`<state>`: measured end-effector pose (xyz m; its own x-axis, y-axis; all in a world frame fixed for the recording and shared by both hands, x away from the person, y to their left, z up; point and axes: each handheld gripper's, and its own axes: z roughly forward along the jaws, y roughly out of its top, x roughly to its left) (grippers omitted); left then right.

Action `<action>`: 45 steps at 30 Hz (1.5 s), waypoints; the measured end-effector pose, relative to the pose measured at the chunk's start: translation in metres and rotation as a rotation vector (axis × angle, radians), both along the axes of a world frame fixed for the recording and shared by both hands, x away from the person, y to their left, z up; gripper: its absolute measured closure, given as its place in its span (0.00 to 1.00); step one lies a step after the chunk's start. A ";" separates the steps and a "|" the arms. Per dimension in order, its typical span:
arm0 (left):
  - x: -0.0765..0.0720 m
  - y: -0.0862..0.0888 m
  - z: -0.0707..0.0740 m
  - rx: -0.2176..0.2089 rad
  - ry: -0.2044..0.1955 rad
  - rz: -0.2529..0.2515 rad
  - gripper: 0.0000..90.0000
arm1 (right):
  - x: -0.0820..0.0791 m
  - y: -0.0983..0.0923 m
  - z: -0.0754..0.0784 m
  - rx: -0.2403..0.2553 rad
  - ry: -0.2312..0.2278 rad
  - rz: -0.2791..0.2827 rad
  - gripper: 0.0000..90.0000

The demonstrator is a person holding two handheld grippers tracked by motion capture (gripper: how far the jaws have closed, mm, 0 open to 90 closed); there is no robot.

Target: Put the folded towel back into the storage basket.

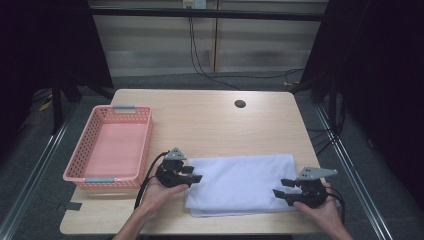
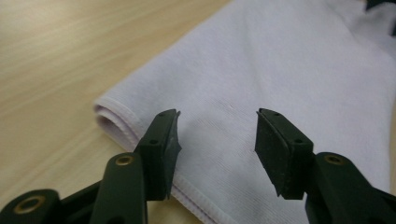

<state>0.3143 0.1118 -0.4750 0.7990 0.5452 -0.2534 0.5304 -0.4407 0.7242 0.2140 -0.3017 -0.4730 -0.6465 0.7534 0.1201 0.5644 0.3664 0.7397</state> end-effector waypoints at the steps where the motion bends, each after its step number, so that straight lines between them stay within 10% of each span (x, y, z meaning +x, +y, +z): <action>1: 0.000 0.000 0.000 0.000 0.000 0.000 0.52 | -0.006 0.006 0.002 0.021 0.005 0.011 0.50; 7: 0.011 0.001 0.004 0.003 -0.006 0.027 0.47 | -0.016 0.044 0.001 0.028 0.025 0.089 0.44; 22: 0.035 0.003 -0.001 -0.024 0.007 0.076 0.45 | 0.028 0.207 -0.015 0.070 0.110 0.415 0.43; 31: 0.035 0.006 -0.004 -0.023 0.007 0.080 0.46 | 0.024 0.218 -0.025 0.023 0.070 0.456 0.43; 40: 0.035 0.012 -0.007 -0.010 0.010 0.110 0.45 | 0.002 0.228 -0.031 -0.085 -0.100 0.422 0.44; 45: 0.035 0.014 -0.013 0.012 0.017 0.139 0.44 | 0.007 0.224 -0.030 -0.091 -0.106 0.388 0.67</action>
<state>0.3497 0.1259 -0.4878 0.7112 0.6535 -0.2589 0.5992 -0.3710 0.7095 0.2209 -0.0774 -0.5028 -0.8897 0.4561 -0.0183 0.2940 0.6031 0.7415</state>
